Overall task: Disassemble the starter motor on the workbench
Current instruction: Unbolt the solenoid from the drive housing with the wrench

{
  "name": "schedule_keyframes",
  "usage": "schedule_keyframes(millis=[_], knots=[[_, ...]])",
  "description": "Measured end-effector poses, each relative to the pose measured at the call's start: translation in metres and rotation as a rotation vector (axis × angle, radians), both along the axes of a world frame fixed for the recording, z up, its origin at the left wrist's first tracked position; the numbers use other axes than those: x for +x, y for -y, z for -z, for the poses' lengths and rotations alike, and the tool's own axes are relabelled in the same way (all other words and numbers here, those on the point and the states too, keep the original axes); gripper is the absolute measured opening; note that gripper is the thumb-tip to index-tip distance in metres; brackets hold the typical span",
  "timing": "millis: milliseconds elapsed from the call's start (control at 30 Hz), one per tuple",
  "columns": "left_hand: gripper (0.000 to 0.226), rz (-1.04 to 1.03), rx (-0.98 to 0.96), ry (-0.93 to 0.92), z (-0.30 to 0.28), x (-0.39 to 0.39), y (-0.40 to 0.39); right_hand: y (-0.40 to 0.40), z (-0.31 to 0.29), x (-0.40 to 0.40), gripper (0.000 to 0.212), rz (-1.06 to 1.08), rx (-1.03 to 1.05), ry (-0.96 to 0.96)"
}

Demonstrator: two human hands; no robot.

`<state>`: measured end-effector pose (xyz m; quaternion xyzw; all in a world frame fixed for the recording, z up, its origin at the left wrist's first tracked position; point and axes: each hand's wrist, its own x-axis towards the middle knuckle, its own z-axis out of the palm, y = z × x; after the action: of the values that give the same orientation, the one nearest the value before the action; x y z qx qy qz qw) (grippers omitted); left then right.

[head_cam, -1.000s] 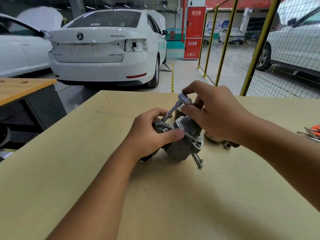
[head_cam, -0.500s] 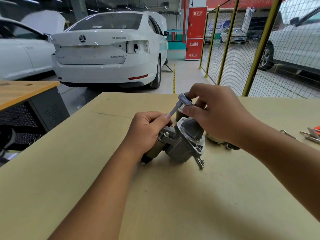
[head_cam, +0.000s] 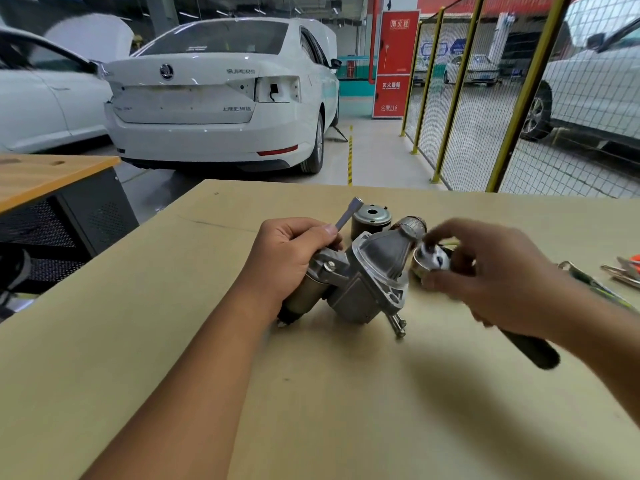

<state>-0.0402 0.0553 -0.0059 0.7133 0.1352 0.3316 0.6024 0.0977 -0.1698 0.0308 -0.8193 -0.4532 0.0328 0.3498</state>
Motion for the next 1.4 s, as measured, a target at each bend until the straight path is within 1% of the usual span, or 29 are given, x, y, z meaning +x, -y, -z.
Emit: schedule_keyframes(millis=[133, 267, 333, 433, 500, 567, 600, 633, 700, 733, 767, 833, 933, 1000, 1067, 1200, 1300, 1400], knots=[[0.022, 0.031, -0.021, -0.016, -0.001, 0.0, -0.001, 0.009, 0.029, 0.001, 0.033, -0.019, -0.141, 0.122], [0.021, 0.031, -0.021, -0.019, -0.001, 0.0, 0.0, 0.009, 0.044, 0.007, 0.039, -0.031, -0.201, 0.232], [0.022, 0.026, -0.015, -0.025, -0.001, 0.0, 0.0, 0.009, 0.049, 0.008, 0.037, -0.069, -0.214, 0.315], [0.024, 0.022, -0.022, -0.035, -0.001, 0.001, 0.0, 0.009, 0.051, 0.011, 0.033, -0.085, -0.196, 0.323], [0.024, 0.029, -0.04, -0.042, -0.002, 0.001, 0.0, 0.01, 0.051, 0.012, 0.033, -0.083, -0.238, 0.329], [0.024, 0.036, -0.055, -0.044, -0.002, 0.001, 0.0, 0.009, 0.048, 0.009, 0.034, -0.036, -0.26, 0.357], [0.025, 0.038, -0.059, -0.043, -0.002, 0.001, 0.0, 0.008, 0.043, 0.007, 0.033, 0.015, -0.214, 0.363], [0.025, 0.039, -0.061, -0.04, -0.002, 0.001, -0.001, 0.006, 0.036, 0.006, 0.034, 0.073, -0.113, 0.357], [0.025, 0.034, -0.055, -0.033, -0.001, 0.001, 0.0, -0.004, 0.016, 0.005, 0.034, 0.169, 0.154, 0.317], [0.025, 0.029, -0.049, -0.027, -0.001, 0.001, 0.0, -0.013, 0.004, 0.004, 0.034, 0.177, 0.258, 0.287], [0.024, 0.022, -0.044, -0.02, -0.001, 0.001, 0.0, -0.024, -0.008, 0.001, 0.035, 0.153, 0.317, 0.257], [0.025, 0.007, -0.036, -0.009, -0.001, 0.0, 0.001, -0.051, -0.025, -0.006, 0.038, 0.056, 0.32, 0.215], [0.024, -0.02, -0.005, -0.004, -0.001, -0.001, 0.002, -0.091, -0.038, -0.014, 0.048, -0.04, 0.169, 0.211], [0.024, -0.034, 0.005, -0.008, 0.0, -0.001, 0.002, -0.107, -0.04, -0.011, 0.051, -0.056, 0.126, 0.191], [0.025, -0.04, 0.011, -0.007, 0.0, -0.001, 0.002, -0.112, -0.038, -0.003, 0.051, -0.091, 0.158, 0.132], [0.024, -0.05, 0.056, 0.003, 0.002, 0.001, 0.002, -0.109, -0.021, 0.003, 0.05, -0.139, 0.305, 0.007], [0.023, -0.055, 0.077, -0.02, 0.002, 0.001, 0.0, -0.107, -0.011, 0.003, 0.045, -0.162, 0.347, -0.001], [0.022, -0.044, 0.073, -0.018, 0.001, 0.001, 0.0, -0.103, -0.007, 0.002, 0.032, -0.21, 0.354, 0.013]])
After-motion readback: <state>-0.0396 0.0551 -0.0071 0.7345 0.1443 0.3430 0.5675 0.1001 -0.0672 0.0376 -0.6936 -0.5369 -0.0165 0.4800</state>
